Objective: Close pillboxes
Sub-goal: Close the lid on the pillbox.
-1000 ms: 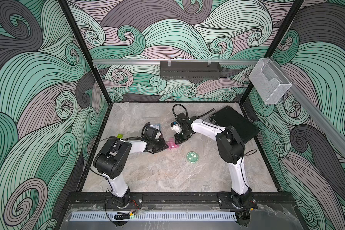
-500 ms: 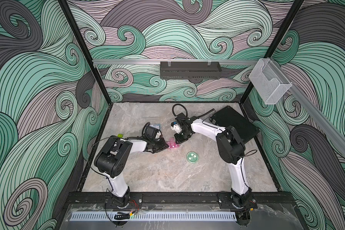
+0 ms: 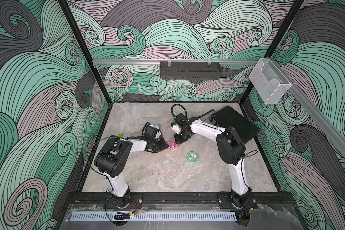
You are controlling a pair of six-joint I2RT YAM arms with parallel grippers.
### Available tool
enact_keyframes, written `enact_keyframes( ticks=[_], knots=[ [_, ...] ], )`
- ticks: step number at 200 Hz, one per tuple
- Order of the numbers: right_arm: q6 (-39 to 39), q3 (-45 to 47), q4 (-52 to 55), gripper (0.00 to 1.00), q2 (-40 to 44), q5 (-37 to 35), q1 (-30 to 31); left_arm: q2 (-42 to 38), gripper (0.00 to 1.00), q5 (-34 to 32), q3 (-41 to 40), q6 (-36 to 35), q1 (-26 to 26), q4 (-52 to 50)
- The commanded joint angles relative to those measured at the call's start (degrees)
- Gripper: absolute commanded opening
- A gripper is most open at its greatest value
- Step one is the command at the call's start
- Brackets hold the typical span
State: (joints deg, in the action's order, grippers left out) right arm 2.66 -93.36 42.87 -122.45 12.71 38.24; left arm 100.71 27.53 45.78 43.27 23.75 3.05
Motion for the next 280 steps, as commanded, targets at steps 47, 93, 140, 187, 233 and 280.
enact_keyframes(
  ticks=[47,93,140,187,233,280],
  knots=[
    [-0.6,1.7,3.1,0.33,5.8,2.1,-0.2,-0.1,0.16,0.0,2.0,-2.0,0.8,-5.3],
    [-1.5,0.8,3.1,0.44,8.2,4.4,-1.0,-0.3,0.16,-0.3,2.2,-2.9,0.8,-6.5],
    [-1.1,2.8,4.4,0.39,7.5,3.6,-1.0,-0.3,0.16,-0.5,2.4,-2.8,0.8,-6.9],
    [0.2,4.2,2.7,0.38,4.9,4.3,-1.7,0.3,0.16,-0.1,2.5,-3.0,0.8,-6.8],
    [0.3,3.6,2.5,0.38,2.0,5.0,-1.5,0.4,0.16,0.0,2.6,-2.9,0.8,-6.6],
    [0.5,2.8,2.5,0.36,0.1,4.4,-1.5,1.0,0.16,0.4,3.2,-2.8,0.8,-6.6]
  ],
)
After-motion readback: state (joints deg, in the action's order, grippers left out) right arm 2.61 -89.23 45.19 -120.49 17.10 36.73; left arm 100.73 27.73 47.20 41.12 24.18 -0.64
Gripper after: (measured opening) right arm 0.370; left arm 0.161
